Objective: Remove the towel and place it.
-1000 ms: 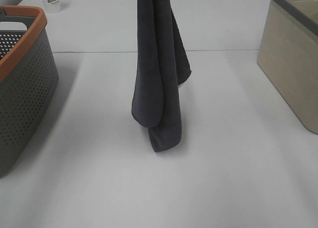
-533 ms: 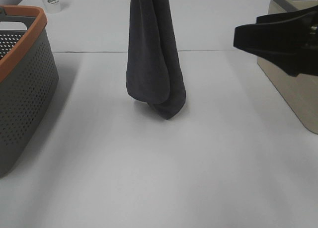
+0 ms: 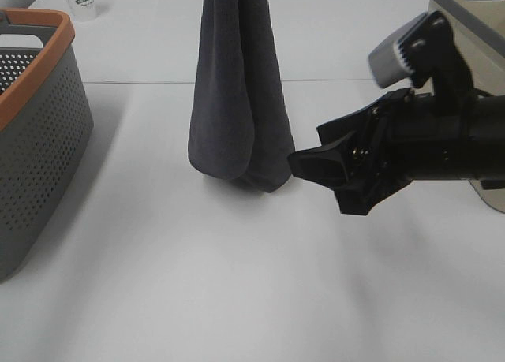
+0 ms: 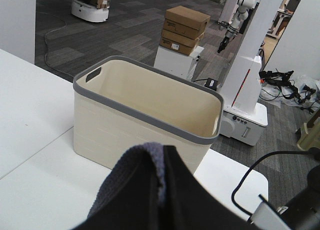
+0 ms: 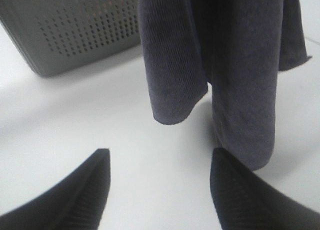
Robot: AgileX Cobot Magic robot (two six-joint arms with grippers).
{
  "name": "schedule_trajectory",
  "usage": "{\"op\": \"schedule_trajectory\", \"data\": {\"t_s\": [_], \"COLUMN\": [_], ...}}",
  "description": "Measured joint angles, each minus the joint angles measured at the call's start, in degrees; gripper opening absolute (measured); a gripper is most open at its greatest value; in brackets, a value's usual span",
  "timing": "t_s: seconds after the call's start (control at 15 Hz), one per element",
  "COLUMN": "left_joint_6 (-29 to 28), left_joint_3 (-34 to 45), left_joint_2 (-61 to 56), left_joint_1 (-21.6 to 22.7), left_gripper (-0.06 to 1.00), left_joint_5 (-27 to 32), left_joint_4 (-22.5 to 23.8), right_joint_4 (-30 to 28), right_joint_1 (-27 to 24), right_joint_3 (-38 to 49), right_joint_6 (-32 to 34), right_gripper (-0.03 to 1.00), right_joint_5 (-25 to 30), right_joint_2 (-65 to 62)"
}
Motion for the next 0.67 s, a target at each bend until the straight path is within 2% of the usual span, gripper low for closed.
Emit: {"op": "schedule_trajectory", "data": {"t_s": [0.13,0.33,0.67], "left_joint_6": [0.00,0.00,0.00], "left_joint_3": [0.00,0.00,0.00], "left_joint_2": [0.00,0.00,0.00], "left_joint_1": [0.00,0.00,0.00], "left_gripper": [0.00,0.00,0.00], "left_joint_5": [-0.29,-0.40,-0.40], "left_joint_4": [0.00,0.00,0.00], "right_joint_4": [0.06,0.11,0.23], "right_joint_1": [2.81,3.38,3.38], "right_joint_3": [-2.46,-6.59,-12.78], "right_joint_6": [0.06,1.60,2.23], "right_gripper": [0.59,0.59,0.59], "right_joint_5": [-3.04,-6.07,-2.23], "right_joint_2": [4.47,11.12,17.48]}}
